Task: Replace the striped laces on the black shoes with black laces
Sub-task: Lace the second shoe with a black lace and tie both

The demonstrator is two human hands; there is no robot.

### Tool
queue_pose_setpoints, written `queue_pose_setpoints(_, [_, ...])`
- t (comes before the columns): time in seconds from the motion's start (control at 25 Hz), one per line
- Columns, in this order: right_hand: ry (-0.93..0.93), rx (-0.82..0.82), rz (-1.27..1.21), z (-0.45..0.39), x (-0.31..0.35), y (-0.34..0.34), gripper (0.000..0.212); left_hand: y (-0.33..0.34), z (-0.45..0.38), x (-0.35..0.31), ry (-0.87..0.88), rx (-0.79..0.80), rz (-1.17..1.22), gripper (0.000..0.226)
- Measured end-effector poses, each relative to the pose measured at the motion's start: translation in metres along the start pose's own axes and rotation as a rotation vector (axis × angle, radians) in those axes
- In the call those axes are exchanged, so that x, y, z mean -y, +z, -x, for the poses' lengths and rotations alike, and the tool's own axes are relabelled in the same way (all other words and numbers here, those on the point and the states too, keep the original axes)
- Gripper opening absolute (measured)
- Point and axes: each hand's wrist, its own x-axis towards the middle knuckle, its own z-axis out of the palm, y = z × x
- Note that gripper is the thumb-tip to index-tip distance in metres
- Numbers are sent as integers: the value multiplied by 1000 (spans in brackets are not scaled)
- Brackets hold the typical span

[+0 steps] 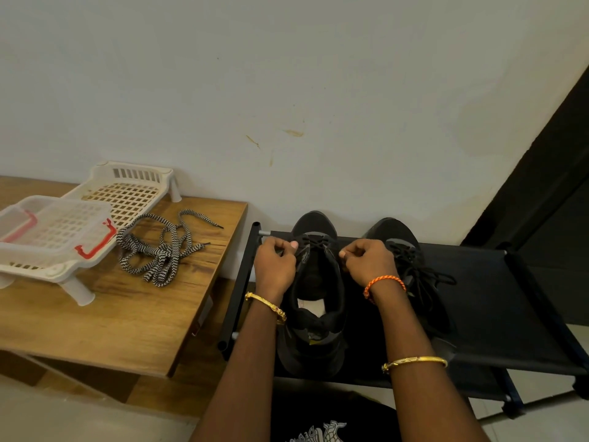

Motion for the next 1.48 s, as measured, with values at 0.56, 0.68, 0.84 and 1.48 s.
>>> queue_pose_setpoints(0.56, [-36, 86, -1014, 29, 41, -62, 18, -32, 49, -57, 89, 714, 337, 22])
queue_pose_setpoints(0.68, [52, -155, -993, 12, 15, -54, 18, -53, 35, -48, 45, 585, 288, 21])
queue_pose_setpoints(0.84, [165, -493, -670, -3, -7, -45, 19, -73, 25, -40, 35, 436, 345, 23])
queue_pose_setpoints(1.48, [-244, -274, -183, 10, 6, -30, 20, -48, 28, -38, 173, 289, 102, 11])
